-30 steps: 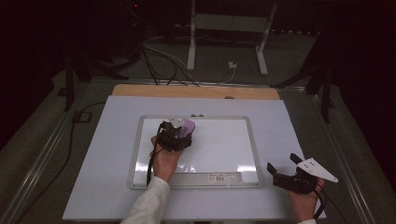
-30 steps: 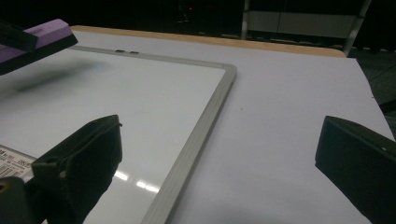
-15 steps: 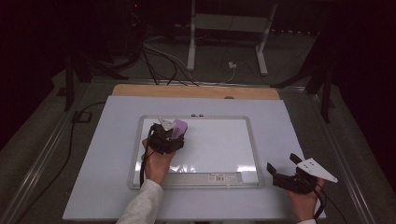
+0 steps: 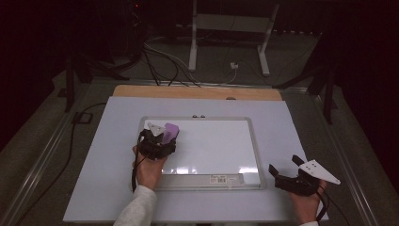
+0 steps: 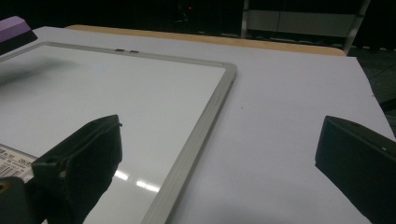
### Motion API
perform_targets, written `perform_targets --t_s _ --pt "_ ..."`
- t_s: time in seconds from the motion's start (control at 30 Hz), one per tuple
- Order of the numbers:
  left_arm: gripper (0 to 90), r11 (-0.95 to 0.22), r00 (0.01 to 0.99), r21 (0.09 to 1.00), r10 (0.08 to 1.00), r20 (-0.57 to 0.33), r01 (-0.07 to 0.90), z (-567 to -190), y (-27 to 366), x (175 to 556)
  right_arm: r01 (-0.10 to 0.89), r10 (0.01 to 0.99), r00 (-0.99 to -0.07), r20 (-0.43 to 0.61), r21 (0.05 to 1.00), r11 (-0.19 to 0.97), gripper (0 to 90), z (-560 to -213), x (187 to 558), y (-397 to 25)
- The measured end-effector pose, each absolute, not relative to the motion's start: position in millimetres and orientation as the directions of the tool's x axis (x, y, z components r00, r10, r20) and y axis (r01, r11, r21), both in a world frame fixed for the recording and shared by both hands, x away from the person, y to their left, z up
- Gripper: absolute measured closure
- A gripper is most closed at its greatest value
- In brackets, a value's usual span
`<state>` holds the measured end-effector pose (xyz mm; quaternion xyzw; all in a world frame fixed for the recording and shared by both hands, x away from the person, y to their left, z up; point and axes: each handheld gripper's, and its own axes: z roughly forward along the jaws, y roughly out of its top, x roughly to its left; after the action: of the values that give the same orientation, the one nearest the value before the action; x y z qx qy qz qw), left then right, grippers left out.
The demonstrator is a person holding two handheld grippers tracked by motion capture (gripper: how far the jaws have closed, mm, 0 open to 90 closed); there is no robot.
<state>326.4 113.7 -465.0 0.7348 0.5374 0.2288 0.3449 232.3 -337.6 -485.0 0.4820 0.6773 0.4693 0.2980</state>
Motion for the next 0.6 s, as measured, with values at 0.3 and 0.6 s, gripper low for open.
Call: perform_targets --t_s 0.3,0.6 --pt "41.9 -0.168 0.295 0.752 0.955 -0.037 0.638 -467.1 126.4 319.7 0.374 0.932 -0.358 0.050 0.922 0.095 1.0 -485.0 232.4 -337.4" --pt "41.9 -0.147 0.264 0.743 0.964 -0.042 0.653 -474.5 142.3 312.0 0.374 0.932 -0.358 0.051 0.923 0.093 1.1 -485.2 232.2 -337.2"
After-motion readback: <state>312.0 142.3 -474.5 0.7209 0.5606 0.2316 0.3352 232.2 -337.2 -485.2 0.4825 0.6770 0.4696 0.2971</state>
